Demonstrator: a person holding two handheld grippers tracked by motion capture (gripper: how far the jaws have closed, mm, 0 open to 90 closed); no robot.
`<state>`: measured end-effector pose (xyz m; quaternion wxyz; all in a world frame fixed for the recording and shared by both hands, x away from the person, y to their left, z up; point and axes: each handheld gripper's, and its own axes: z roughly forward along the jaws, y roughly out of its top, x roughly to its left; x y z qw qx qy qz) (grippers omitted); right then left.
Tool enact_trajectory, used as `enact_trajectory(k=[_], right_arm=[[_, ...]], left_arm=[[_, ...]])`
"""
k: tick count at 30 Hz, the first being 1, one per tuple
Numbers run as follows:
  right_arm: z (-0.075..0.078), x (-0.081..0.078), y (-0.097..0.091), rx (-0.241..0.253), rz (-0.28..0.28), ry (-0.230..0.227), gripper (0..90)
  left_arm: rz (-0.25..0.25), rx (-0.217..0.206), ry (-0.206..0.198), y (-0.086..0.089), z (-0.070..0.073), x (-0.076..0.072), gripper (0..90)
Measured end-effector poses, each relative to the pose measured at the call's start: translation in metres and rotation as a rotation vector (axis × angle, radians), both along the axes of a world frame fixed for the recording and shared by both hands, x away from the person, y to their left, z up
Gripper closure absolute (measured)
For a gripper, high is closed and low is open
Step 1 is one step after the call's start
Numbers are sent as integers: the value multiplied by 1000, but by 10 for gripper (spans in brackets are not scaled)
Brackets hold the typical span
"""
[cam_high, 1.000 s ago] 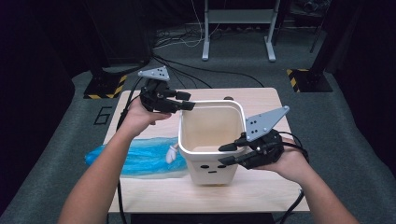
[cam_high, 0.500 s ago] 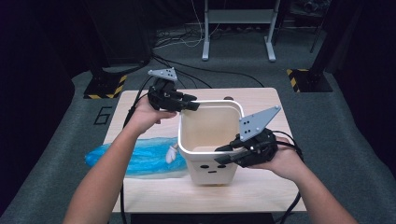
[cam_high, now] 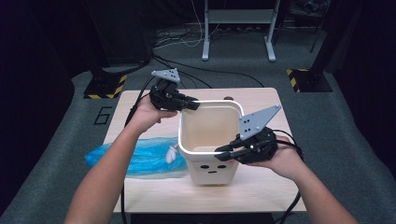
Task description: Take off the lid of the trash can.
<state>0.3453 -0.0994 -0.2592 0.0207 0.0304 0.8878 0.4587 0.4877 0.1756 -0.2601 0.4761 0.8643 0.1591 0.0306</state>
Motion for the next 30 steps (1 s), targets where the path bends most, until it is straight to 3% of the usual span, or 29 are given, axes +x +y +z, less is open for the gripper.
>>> enact_trajectory(k=[11, 15, 30], right_arm=[[2, -1, 1, -17, 1, -9, 806], [6, -1, -1, 4, 2, -15, 808], [25, -5, -3, 15, -6, -47, 801]], left_arm=[[-11, 28, -1, -1, 3, 1, 769], [-12, 5, -1, 0, 8, 1, 770], [-13, 11, -31, -1, 28, -1, 770]])
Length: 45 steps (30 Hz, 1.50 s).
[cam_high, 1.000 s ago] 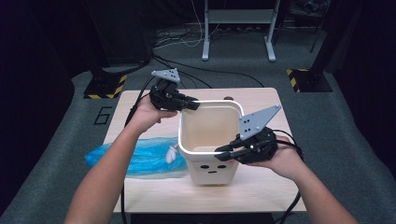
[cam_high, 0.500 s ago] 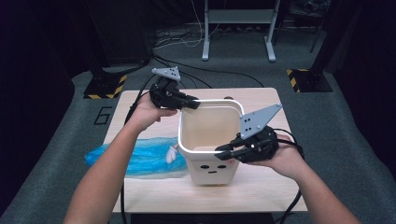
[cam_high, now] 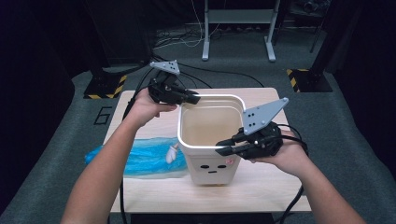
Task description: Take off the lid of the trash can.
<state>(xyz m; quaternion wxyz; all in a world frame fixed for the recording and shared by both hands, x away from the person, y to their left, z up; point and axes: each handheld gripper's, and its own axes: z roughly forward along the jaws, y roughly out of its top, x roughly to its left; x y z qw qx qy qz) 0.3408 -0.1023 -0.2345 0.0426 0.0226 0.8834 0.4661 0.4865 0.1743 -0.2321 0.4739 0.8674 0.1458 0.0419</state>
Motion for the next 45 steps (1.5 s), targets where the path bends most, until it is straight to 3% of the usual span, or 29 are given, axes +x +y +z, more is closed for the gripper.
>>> enact_trajectory(k=[8, 14, 19, 21, 26, 45], right_arm=[[12, -4, 0, -9, 8, -27, 814], [14, -8, 0, -28, 9, -50, 826], [12, -9, 0, -31, 4, -55, 827], [11, -8, -1, -33, -4, -52, 826], [9, -6, -4, -33, -12, -46, 827], [13, -4, -17, -46, -64, -57, 831]], left_arm=[[-10, -13, -14, -2, 13, -2, 768], [-10, -13, -9, -5, 14, -3, 759], [0, -13, -7, -4, 14, -3, 692], [17, -33, -7, -3, 17, -5, 653], [16, -26, -19, 0, 21, -8, 621], [36, -13, -46, 26, 24, -23, 607]])
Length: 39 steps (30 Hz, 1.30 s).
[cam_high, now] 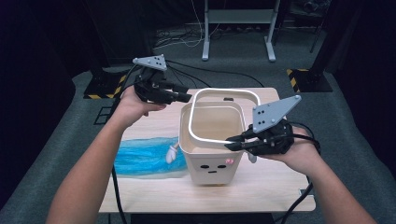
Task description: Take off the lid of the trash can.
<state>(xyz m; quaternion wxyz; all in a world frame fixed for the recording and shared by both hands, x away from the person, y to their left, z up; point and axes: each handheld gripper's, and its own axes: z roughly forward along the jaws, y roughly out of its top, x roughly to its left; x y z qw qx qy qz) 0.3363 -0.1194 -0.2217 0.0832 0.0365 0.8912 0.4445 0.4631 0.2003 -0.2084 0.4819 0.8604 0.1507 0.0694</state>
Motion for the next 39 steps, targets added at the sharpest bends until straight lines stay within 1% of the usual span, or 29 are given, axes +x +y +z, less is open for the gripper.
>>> enact_trajectory(k=[1, 3, 5, 6, 7, 8, 9, 14, 15, 16, 23, 27, 28, 30, 31, 33, 35, 38, 39], right_arm=[[1, 1, -3, 1, -16, -5, 831], [1, 1, -5, 0, -23, -8, 831], [2, 3, -11, 0, -48, -12, 831], [2, 3, -11, 0, -48, -12, 831], [2, 6, -17, 3, -68, -15, 831], [2, 6, -17, 3, -68, -15, 831], [1, 8, -23, 5, -93, -14, 830], [1, 14, -38, 15, -157, -18, 831], [1, 14, -38, 15, -157, -18, 831], [1, 16, -45, 19, -181, -20, 831], [-2, 21, -62, 24, -258, -31, 831], [-4, 23, -69, 24, -290, -38, 831], [-4, 23, -69, 24, -290, -38, 831], [-5, 25, -74, 27, -311, -39, 831], [-5, 25, -74, 27, -311, -39, 831], [-6, 26, -79, 35, -333, -42, 831], [-6, 26, -81, 35, -341, -44, 831], [-7, 27, -87, 39, -373, -54, 831], [-7, 27, -87, 39, -373, -54, 831]], left_arm=[[3, 0, -2, 4, -1, -1, 607], [3, 1, -3, 6, -1, -2, 607], [5, 0, -4, 9, -3, -4, 605], [6, 2, -3, 10, -3, -5, 605], [5, 4, -5, 12, -4, -6, 603], [5, 6, -5, 13, -5, -7, 603], [2, 10, -9, 16, -7, -10, 601], [5, 10, -9, 20, -11, -14, 596], [7, 9, -8, 21, -12, -15, 596], [3, 8, -10, 23, -15, -17, 592], [3, 9, -7, 27, -22, -20, 581], [12, 3, -7, 29, -26, -22, 577], [12, 3, -7, 29, -26, -22, 577], [13, 6, -6, 31, -29, -23, 575], [13, 6, -6, 31, -29, -23, 574], [18, 5, -1, 34, -32, -25, 573], [20, 6, -2, 35, -32, -25, 572], [27, 1, -1, 39, -35, -26, 571], [27, 1, -1, 39, -35, -26, 571]])
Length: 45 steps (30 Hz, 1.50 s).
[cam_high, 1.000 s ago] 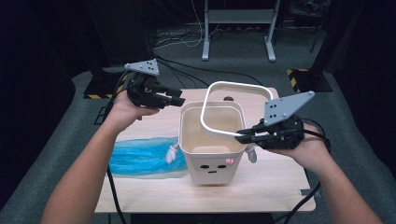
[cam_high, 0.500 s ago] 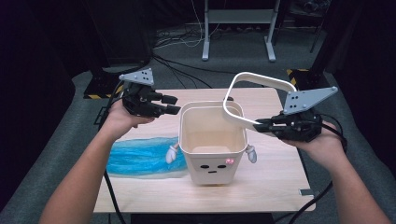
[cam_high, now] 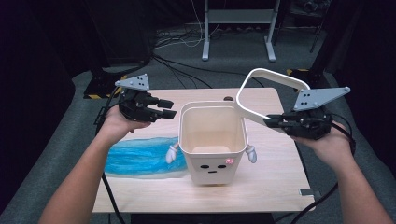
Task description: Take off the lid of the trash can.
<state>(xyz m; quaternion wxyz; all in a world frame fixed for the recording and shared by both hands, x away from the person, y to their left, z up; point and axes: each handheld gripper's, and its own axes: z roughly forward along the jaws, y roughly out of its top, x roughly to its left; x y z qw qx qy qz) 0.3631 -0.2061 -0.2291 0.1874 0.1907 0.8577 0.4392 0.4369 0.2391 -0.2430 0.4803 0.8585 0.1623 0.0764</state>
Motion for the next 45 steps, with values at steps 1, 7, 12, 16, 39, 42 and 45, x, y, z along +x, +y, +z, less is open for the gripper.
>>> enact_trajectory(k=[1, 7, 12, 16, 39, 42, 45], right_arm=[[-1, 1, -3, 4, -14, 0, 831], [-7, 3, -9, 15, -48, 2, 832], [-10, 5, -17, 19, -78, 1, 832], [-15, 6, -23, 28, -102, 4, 831], [-78, 17, -29, 11, -182, 73, 830], [-92, 19, -27, -1, -186, 100, 830], [-102, 21, -27, -6, -190, 116, 830]], left_arm=[[0, -2, 0, 1, 0, 0, 571], [3, -2, -4, 5, -4, -4, 569], [7, 0, -3, 6, -7, -6, 568], [7, -1, -4, 8, -10, -7, 568], [20, -6, -1, 23, -30, -18, 565], [25, -7, 4, 25, -34, -19, 565], [30, -6, 6, 27, -36, -20, 565]])
